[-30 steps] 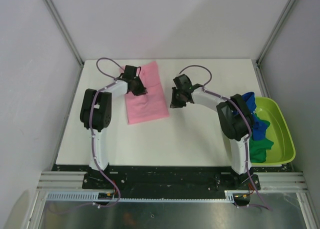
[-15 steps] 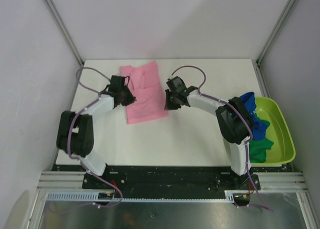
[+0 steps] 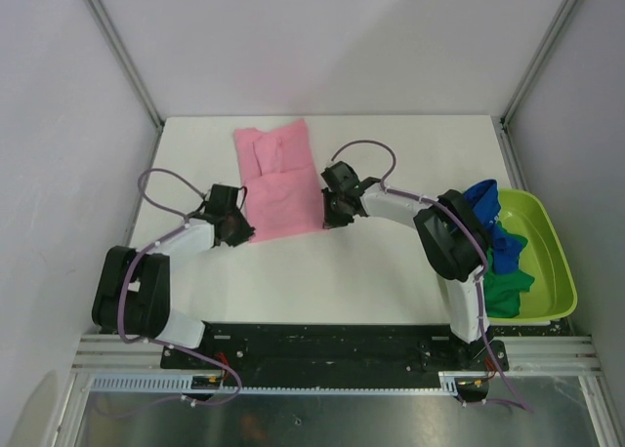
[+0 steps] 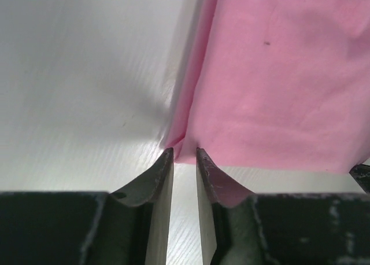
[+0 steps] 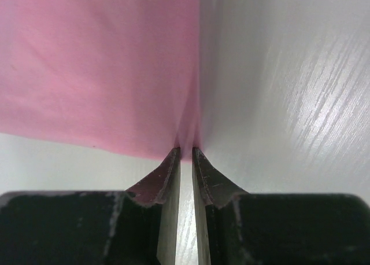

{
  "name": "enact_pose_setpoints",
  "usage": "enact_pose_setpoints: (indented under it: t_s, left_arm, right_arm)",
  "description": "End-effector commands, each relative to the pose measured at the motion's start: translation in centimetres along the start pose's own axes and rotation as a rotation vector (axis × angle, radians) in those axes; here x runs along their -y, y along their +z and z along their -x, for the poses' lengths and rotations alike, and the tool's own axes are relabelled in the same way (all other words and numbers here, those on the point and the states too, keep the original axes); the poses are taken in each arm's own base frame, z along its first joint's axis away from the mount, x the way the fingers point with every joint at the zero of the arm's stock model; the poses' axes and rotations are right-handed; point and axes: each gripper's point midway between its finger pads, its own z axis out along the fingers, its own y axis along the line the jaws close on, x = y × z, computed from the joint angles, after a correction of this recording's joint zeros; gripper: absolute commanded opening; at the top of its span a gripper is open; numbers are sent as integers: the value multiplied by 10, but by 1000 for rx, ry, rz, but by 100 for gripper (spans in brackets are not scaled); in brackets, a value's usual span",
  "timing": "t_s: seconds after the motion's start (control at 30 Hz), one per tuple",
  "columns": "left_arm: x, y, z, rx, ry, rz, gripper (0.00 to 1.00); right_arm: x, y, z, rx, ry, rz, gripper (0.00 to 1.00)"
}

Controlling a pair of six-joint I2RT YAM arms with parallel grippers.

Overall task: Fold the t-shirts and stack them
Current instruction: Grab one side of the 2/3 rectangular tshirt with both arms

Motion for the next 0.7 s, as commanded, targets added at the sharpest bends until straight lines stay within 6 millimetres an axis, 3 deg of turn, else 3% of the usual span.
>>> enact_pose_setpoints:
  t_s: [0.0, 0.27, 0.43, 0.67]
  left_arm:
    - [-5, -10, 9, 70, -12, 9, 29]
    - [-14, -9, 4, 63, -7, 30, 41]
    - [-14, -3, 5, 61, -8, 41, 42]
    - [-5, 5, 4, 39, -1, 11, 39]
  right_arm:
    - [8, 3, -3, -2, -20, -26, 18]
    - [9, -3, -2, 7, -28, -36, 23]
    - [7, -10, 2, 23, -30, -34, 29]
    - [9, -12, 7, 45, -12, -25, 31]
